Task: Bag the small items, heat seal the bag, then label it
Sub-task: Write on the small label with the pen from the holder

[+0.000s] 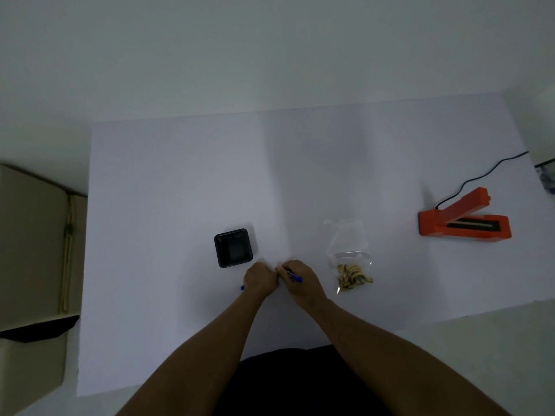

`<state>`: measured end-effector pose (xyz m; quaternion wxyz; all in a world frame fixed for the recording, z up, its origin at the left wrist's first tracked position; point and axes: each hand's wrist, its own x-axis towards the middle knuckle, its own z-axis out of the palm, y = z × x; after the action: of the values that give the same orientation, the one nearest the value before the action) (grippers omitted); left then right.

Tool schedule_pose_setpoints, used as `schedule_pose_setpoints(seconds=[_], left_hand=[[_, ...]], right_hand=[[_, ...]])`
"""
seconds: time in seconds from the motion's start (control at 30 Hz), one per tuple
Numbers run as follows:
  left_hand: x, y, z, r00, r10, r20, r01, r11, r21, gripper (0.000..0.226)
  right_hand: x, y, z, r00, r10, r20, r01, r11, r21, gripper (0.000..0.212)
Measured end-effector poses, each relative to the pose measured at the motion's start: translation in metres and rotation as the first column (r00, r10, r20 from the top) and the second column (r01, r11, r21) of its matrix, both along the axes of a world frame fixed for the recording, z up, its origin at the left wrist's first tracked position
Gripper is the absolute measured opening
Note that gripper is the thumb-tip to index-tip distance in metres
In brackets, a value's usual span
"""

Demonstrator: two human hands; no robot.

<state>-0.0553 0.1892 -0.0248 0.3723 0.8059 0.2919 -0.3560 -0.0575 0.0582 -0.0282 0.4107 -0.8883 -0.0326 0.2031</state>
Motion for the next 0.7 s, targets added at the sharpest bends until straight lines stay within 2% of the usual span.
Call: schedule_pose_setpoints(seconds=[0.47, 0.63, 0.7], left_hand=[[-0.002, 0.001, -0.003, 1.0, 0.028, -0.001, -0.028, 1.0, -0.012, 0.036], [0.0, 0.0, -0.002, 1.0, 0.019, -0.009, -0.019, 1.0, 0.003, 0.031], [0.0, 0.0, -0.003, 1.0, -0.009, -0.023, 0.009, 1.0, 0.019, 0.022]], right_hand=[[0.0, -0.002, -0.003, 1.0, -0.027, 0.006, 0.027, 0.999, -0.022, 0.024], [-0.002, -0.003, -0.009, 0.998, -0.031, 0.053, 0.033, 0.999, -0.037, 0.032], [-0.003, 0.0, -0.012, 0.997, 0.033, 0.066, -0.031, 0.999, -0.032, 0.036]])
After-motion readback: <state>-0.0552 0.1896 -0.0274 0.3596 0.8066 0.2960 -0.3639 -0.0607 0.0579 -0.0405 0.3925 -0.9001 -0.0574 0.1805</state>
